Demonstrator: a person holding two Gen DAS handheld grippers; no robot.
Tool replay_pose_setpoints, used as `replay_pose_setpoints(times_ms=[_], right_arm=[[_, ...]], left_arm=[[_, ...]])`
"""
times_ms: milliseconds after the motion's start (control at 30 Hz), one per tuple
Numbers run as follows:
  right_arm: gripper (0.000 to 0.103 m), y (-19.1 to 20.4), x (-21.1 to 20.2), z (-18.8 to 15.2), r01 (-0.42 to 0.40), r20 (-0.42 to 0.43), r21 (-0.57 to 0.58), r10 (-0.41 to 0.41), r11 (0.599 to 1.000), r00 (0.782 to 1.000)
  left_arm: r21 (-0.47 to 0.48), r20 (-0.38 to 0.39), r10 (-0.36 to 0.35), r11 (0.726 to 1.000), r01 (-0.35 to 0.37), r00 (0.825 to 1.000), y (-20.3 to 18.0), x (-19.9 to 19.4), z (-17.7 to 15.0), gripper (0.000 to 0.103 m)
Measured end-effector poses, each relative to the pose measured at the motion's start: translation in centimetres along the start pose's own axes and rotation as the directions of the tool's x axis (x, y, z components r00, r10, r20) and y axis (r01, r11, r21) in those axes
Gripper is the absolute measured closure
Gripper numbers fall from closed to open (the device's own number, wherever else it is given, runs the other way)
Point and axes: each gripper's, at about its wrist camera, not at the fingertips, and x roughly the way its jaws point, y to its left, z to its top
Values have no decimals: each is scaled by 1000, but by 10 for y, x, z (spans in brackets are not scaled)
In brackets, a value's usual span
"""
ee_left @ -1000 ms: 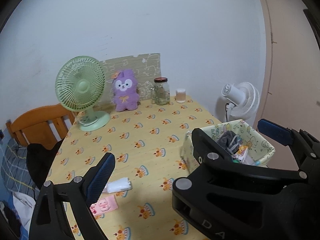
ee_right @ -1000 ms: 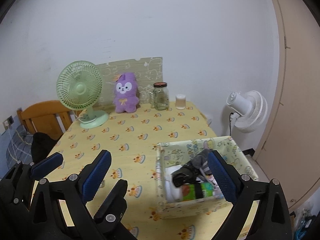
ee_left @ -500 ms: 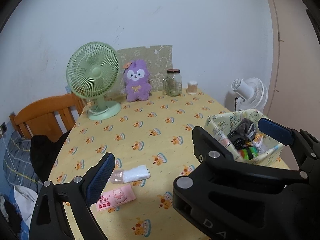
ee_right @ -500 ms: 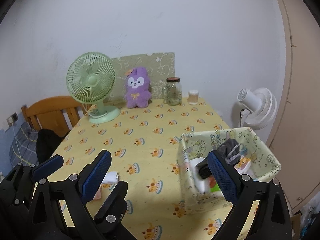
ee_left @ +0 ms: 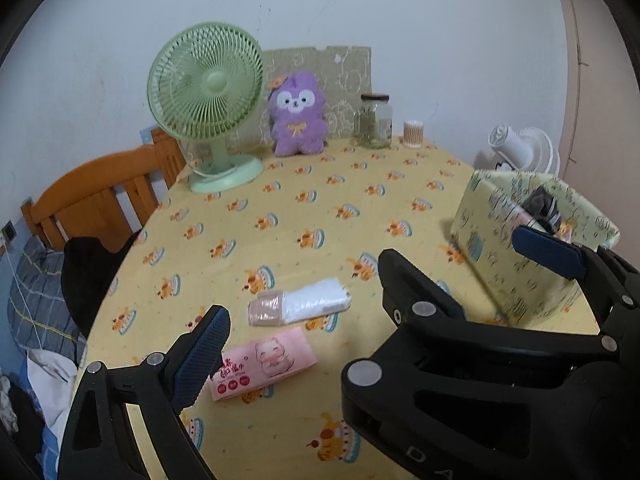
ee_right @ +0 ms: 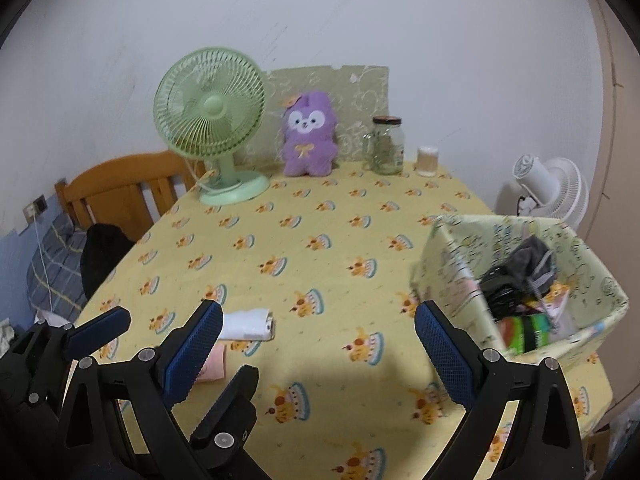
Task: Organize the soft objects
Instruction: 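Withdraw both tools from the box toward the white towel and pink wipes pack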
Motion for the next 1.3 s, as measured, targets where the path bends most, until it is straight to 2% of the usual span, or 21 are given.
replay_pose_setpoints(times_ms=[267,433,600,767,1000,1167,1300], right_arm=[[5,20,26,-15,-40,-50,-45,38,998,998],[5,34,38,-27,-36,-74,-98,29,994,997],[5,39,53,-36,-81,-157,-61,70,995,985],[5,49,62,-44,-83,-178,-77,68,994,982],[5,51,72,-43,-90,-196,-63,76,994,978],[5,50,79,-37,-83,-201,-47,72,995,977],[5,43,86,-33,-74,-219,-24,67,997,973]], left_arm=[[-1,-58,-3,1000,3,998,16,20,-16,6],[-20,-111,25,999,-27,994,31,35,-31,6],[-35,-138,23,999,-28,990,39,40,-40,6],[-27,-184,68,997,-74,981,49,51,-46,4],[-26,-178,64,997,-69,982,54,59,-42,0],[-74,-198,25,996,-40,980,60,72,-35,0],[-73,-202,17,997,-33,979,57,80,-29,0]])
